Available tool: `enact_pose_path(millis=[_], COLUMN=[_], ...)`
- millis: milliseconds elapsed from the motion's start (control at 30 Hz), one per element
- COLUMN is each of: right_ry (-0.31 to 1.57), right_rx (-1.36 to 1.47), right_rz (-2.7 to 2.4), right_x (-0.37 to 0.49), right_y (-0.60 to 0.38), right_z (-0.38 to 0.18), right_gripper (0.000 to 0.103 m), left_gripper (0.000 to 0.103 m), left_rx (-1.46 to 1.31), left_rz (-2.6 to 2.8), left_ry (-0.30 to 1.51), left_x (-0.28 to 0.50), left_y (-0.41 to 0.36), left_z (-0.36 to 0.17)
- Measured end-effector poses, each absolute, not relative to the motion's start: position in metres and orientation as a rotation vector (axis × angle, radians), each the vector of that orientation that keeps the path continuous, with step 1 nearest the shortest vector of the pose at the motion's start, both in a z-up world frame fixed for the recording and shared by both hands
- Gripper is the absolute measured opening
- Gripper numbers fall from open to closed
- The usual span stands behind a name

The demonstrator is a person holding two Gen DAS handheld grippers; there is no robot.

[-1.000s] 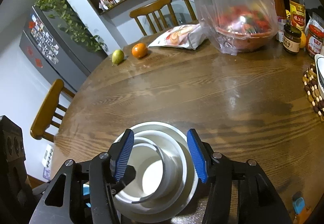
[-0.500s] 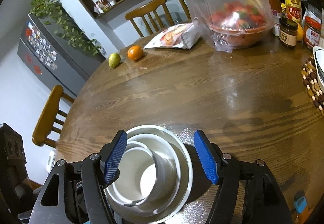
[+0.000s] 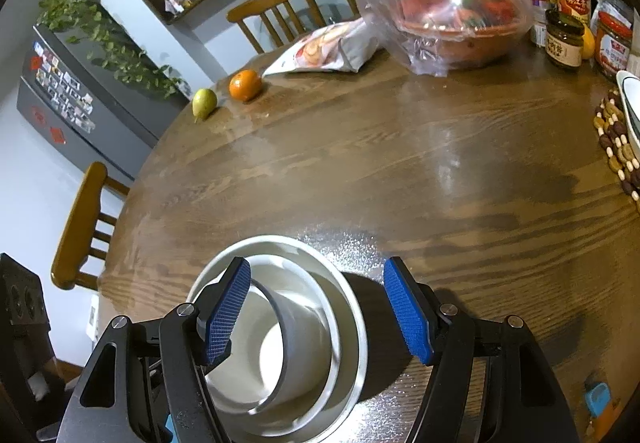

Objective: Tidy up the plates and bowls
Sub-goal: 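Grasp the rim of the nested bowl stack with both tools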

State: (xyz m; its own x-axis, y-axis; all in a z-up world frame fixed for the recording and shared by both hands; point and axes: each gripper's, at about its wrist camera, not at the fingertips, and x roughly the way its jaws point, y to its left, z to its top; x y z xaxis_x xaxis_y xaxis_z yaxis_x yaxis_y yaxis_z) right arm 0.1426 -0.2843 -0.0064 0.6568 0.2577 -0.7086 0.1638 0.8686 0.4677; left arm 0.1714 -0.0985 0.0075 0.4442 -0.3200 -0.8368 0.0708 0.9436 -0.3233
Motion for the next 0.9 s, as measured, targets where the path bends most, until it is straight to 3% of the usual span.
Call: enact_pose_path(millis=[900], right_ry=[0.935], right_rx=[0.554], right_rz=[0.132], right_x=[0.15], right_y=[-0.279], right_z=[-0.02], right_gripper=[0.071], left_gripper=[0.079], left_rx=[-0.263], left_rz=[-0.24], left_ry=[1.145], left_x=[0.176], left_y=[-0.101], left_z=[-0.01])
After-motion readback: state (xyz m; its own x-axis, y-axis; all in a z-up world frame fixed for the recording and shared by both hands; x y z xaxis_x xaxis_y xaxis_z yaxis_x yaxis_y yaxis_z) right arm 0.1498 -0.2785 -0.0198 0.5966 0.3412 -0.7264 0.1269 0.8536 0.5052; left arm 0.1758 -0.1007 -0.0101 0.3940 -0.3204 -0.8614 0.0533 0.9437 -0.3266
